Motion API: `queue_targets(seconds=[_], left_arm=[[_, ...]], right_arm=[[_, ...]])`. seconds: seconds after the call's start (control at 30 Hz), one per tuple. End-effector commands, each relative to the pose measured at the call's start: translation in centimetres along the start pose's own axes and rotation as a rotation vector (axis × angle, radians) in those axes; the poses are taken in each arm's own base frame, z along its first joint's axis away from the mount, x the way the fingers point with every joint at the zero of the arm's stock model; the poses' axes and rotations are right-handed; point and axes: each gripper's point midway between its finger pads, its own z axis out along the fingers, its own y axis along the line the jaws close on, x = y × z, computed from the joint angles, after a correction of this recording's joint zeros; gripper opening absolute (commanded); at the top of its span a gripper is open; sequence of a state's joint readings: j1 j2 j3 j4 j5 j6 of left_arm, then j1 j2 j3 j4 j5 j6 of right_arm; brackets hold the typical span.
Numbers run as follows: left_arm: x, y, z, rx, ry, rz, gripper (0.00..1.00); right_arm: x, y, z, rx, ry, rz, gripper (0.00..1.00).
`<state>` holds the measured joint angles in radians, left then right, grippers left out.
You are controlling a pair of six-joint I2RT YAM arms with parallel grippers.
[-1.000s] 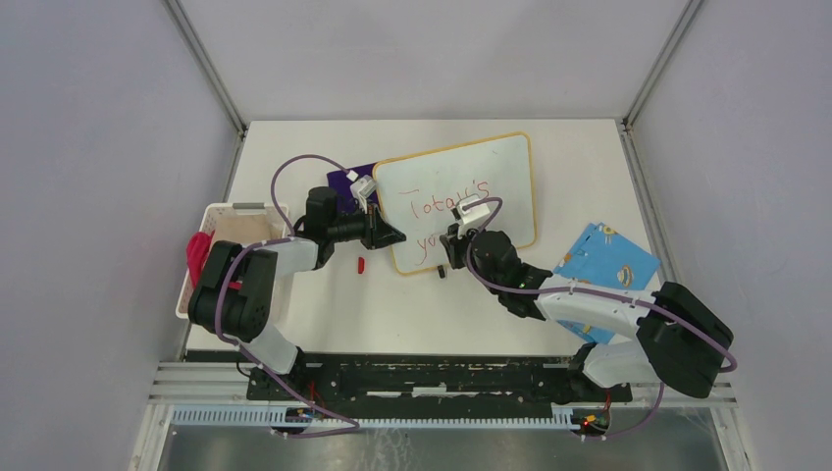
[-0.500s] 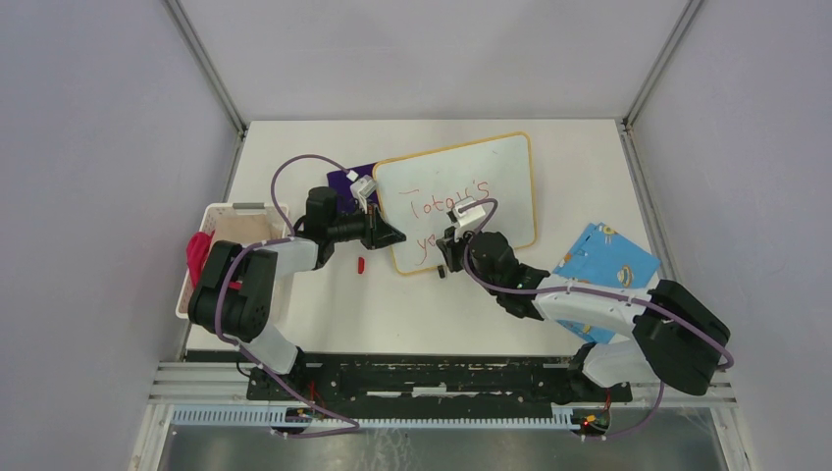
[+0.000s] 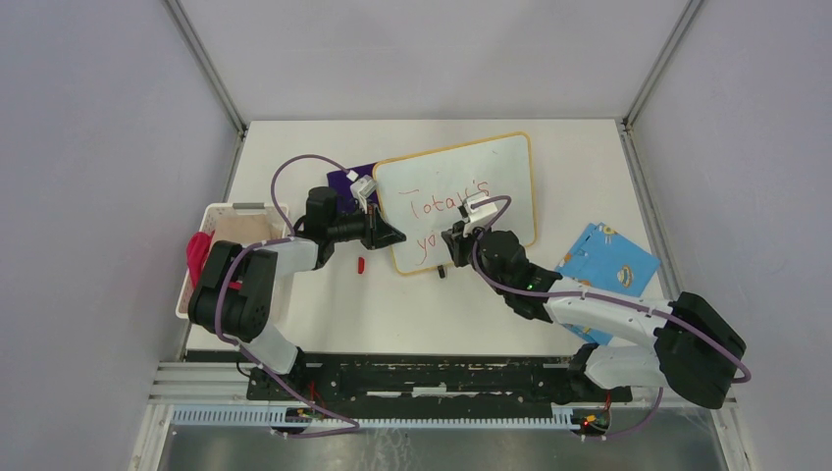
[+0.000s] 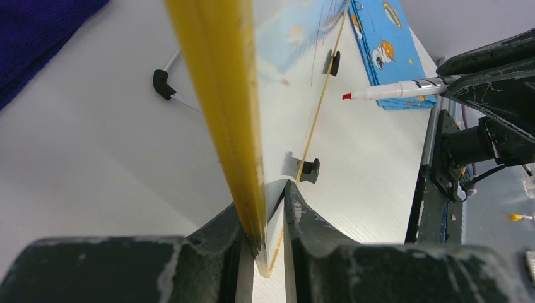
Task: Write a sentence on the whiteboard
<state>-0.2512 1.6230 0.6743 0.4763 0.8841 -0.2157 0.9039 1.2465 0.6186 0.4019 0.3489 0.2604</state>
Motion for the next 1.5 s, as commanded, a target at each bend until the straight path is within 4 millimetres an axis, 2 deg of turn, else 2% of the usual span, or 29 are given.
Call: queue_targets(seconds=[0.0,0.27,0.97,1.47], left_arm=[[3.9,3.7,-0.1,-0.180,0.104,-0.010,0.02],[4.0,3.7,0.0,-0.180,0.105,-0.012,0.02],[4.1,3.8,0.0,-0.179,0.108,-0.014,0.02],[4.0,3.7,0.0,-0.178,0.108,-0.015,0.02]], right_arm=[[-1.0,-0.5,0.2,0.028,-0.037,0.013,0.00],[-1.0,-0.9,0.6,0.052,-0.037,0.012,0.00],[1.8,-1.9,0.8,0.080,0.025,-0.003,0.00],[4.2,-3.0,-0.6,0.100,0.057,0.004,0.00]])
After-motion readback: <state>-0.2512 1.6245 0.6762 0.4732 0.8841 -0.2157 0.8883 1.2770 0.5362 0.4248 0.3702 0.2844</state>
